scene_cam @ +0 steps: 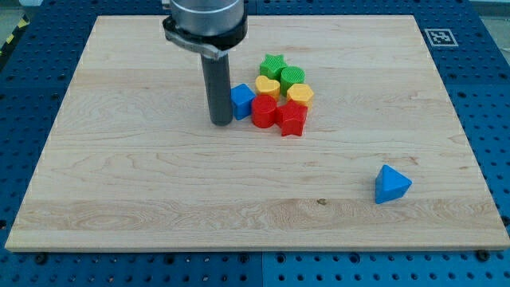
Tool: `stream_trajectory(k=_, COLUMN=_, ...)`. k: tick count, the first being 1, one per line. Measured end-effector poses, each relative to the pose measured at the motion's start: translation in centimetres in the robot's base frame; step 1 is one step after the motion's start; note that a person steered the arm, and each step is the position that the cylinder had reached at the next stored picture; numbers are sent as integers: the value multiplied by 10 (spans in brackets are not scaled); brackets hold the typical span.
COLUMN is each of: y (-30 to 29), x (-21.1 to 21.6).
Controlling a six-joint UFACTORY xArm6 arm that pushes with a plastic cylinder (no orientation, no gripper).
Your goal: Slightly move the blue triangle to the bottom right
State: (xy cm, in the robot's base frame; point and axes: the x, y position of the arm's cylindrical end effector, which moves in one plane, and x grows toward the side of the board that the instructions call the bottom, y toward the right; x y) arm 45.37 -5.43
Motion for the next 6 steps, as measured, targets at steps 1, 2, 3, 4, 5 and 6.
stream_trajectory(k=1, y=7, x=44)
stream_trajectory(k=2, y=62, x=71)
stream_trajectory(k=3, y=113, x=86)
stream_trajectory(k=4, y=160, x=98)
stream_trajectory(k=5, y=199, x=98)
stream_trajectory(k=6, y=231, x=60)
